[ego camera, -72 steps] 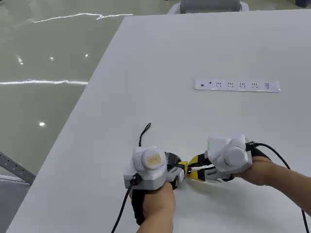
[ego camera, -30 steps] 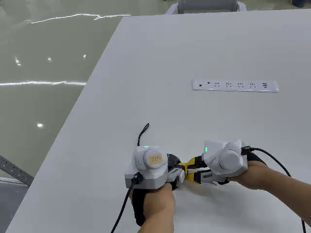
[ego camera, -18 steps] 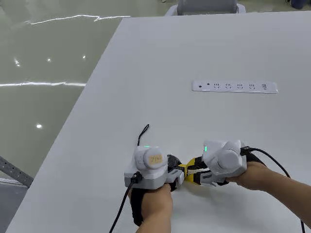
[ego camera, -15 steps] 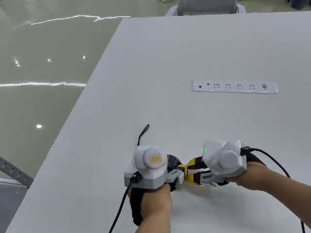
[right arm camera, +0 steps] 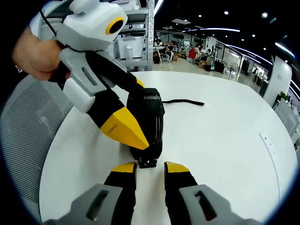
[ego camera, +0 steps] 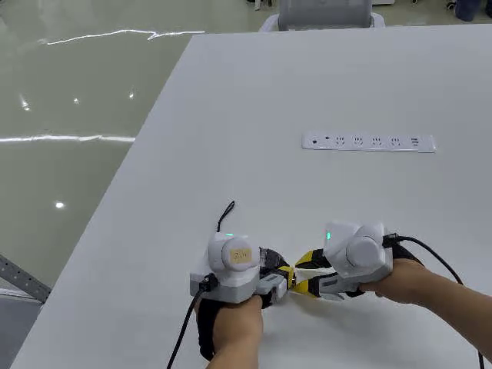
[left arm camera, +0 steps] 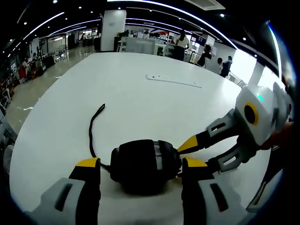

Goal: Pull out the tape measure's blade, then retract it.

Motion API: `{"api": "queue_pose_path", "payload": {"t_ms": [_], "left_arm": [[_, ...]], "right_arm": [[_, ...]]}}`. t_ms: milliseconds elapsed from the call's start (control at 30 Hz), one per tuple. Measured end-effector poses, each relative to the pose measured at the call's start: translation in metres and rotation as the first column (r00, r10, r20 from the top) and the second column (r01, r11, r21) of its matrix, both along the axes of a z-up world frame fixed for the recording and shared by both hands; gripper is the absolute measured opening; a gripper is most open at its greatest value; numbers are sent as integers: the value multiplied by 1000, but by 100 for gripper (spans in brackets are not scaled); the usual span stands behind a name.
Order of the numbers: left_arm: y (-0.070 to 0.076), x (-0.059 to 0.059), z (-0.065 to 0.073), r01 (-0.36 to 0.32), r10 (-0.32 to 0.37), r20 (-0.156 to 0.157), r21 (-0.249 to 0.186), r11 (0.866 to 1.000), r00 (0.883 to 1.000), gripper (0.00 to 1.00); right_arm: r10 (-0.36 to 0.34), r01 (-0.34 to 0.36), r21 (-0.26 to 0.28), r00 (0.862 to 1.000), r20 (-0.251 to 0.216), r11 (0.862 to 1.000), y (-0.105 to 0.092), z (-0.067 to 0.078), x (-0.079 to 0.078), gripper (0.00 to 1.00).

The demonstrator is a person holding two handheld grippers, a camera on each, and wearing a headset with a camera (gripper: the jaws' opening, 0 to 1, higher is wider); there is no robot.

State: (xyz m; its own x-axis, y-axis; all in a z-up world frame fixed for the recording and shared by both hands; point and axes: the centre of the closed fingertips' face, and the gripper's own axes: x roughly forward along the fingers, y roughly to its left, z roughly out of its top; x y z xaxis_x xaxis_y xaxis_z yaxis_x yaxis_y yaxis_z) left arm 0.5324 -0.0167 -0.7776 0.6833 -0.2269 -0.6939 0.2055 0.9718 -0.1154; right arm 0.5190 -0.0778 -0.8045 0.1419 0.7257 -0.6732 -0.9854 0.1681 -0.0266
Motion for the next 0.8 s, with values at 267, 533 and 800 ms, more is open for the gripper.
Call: {"api": "queue_pose_path", "payload": {"t_ms": [267, 533, 800], "left_arm": [[4, -1, 4, 85, -85, -4, 1, 996, 996, 73], [4, -6, 8, 205, -205, -14, -28, 978, 979, 78], [1, -15, 8, 341, -341, -17, -9, 940, 940, 81]], "right_arm": [[-48, 48, 16, 999, -17, 999, -9, 11, 1, 30], [-88, 89, 20, 996, -27, 996, -17, 16, -4, 35], [-119, 120, 16, 993, -23, 993, -29, 21, -10, 40]]}}
